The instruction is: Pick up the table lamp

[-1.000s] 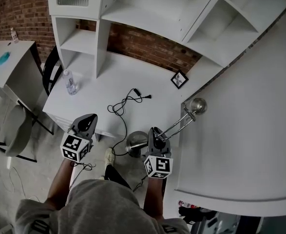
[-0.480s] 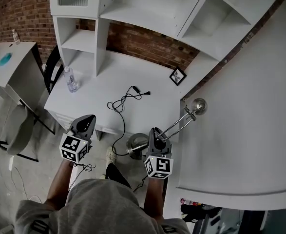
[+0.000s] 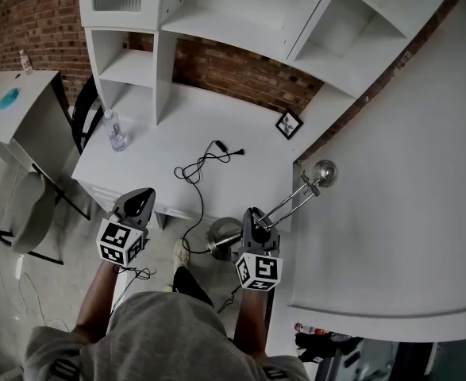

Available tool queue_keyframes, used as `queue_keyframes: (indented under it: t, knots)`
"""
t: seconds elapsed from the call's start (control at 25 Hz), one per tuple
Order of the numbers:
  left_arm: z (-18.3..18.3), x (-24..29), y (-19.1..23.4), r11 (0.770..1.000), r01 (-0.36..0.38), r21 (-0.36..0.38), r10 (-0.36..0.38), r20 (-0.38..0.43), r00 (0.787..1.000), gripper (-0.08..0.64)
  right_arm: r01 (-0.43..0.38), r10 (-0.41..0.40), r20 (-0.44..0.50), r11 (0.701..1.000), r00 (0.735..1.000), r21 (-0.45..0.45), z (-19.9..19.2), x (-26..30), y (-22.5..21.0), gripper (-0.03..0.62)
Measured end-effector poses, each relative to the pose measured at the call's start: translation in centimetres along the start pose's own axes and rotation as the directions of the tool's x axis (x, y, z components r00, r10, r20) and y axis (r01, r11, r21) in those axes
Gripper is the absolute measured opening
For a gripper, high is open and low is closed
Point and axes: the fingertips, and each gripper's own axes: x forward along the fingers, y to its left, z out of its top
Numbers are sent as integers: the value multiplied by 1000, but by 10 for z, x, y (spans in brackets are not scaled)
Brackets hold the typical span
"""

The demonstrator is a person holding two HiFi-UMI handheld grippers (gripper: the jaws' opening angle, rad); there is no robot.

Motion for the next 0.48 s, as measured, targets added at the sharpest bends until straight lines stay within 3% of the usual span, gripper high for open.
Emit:
queue_keyframes:
  t: [0.48]
  knots:
    - [-3,5,9,1000,-15,-14,15,-7,1000,5,-4,4,-7,1000,1000,3,-1,11,0,54]
